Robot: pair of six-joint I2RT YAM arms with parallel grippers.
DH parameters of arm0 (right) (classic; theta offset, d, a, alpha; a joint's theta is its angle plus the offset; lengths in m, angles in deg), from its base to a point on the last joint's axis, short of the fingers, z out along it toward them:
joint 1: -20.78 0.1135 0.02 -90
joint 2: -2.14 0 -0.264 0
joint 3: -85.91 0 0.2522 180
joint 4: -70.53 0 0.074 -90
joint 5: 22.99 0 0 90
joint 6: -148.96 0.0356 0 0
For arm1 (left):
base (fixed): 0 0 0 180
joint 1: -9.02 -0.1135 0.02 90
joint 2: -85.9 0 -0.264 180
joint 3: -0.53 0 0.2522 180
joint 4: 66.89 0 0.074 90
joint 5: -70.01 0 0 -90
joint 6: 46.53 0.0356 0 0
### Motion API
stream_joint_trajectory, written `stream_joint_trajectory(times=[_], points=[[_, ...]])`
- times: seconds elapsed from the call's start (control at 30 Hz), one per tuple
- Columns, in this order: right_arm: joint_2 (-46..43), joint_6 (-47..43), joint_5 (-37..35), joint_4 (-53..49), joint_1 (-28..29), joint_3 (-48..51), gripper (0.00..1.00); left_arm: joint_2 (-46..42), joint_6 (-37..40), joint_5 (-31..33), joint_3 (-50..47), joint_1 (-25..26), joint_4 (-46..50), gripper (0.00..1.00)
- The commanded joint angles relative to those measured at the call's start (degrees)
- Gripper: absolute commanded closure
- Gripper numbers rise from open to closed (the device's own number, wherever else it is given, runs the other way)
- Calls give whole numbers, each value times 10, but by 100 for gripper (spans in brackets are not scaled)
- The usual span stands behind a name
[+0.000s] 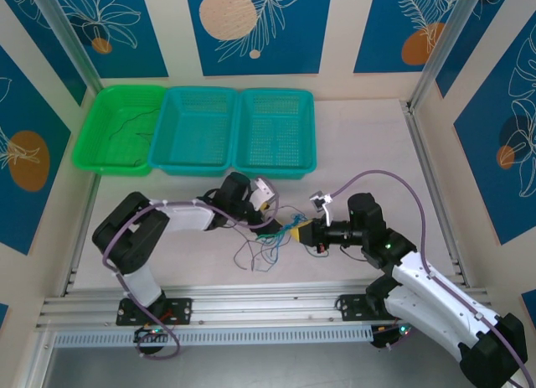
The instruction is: Untangle the cables
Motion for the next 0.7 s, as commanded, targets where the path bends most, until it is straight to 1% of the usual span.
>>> stream_joint_trajectory(times=[0.0, 0.03, 0.07, 0.1, 0.13, 0.17, 0.23, 0.33, 0.43, 0.53, 0.57, 0.67], points=[[-6, 5, 17, 12, 4, -7, 100, 37, 36, 18, 47, 16, -5, 10], [-7, 5, 15, 10, 4, -8, 100, 49, 38, 32, 59, 18, 11, 20], [-9, 4, 15, 9, 4, -9, 100, 56, 36, 41, 65, 20, 18, 35], [-10, 5, 14, 8, 5, -8, 100, 59, 34, 42, 65, 20, 15, 54], [-14, 3, 11, 4, 4, -8, 100, 56, 29, 45, 60, 20, 7, 82], [-18, 3, 9, 2, 4, -6, 100, 47, 21, 50, 53, 20, -5, 100], [-26, 4, 2, 1, 7, 2, 100, 10, 6, 57, 30, 20, -37, 100], [-27, 10, -35, 1, 25, 24, 100, -88, -16, 90, -1, 19, -83, 100], [-18, 27, -80, 21, 57, 60, 100, -178, 2, 157, 12, 17, -55, 100], [-8, 52, -121, 37, 77, 87, 99, -226, 41, 181, 41, 16, -9, 100], [-5, 61, -144, 27, 80, 87, 96, -236, 48, 182, 46, 17, -3, 100], [-4, 63, -177, -30, 80, 60, 84, -251, 68, 173, 47, 16, 8, 100]])
